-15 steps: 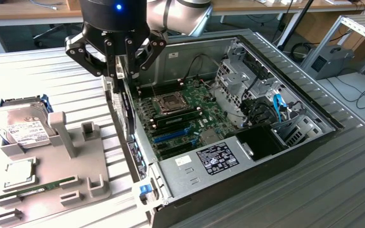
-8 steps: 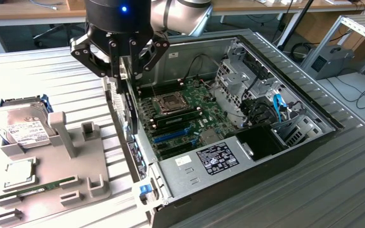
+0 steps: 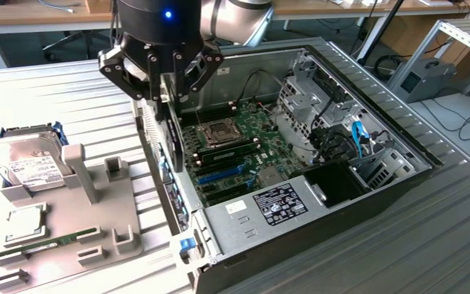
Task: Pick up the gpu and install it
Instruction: 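Pick up the gpu and move the gpu toward the slot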
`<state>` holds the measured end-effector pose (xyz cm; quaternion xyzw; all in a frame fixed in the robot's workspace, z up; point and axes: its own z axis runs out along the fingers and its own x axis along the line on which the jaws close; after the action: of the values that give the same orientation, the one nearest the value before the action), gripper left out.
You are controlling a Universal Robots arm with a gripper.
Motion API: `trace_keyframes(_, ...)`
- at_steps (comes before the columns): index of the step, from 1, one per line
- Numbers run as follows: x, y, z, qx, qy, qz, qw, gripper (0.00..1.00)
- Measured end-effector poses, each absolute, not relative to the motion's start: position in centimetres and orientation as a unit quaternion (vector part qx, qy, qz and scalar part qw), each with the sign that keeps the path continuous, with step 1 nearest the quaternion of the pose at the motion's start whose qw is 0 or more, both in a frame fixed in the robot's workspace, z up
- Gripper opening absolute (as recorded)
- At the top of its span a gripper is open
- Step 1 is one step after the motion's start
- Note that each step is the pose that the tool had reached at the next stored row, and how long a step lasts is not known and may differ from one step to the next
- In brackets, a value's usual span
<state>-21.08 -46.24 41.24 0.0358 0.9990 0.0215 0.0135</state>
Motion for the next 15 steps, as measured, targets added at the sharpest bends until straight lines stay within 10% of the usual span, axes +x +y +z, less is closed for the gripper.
trace_keyframes(15,-19.0,-46.2,40.9,0.036,0.999,0.021,0.014,0.26)
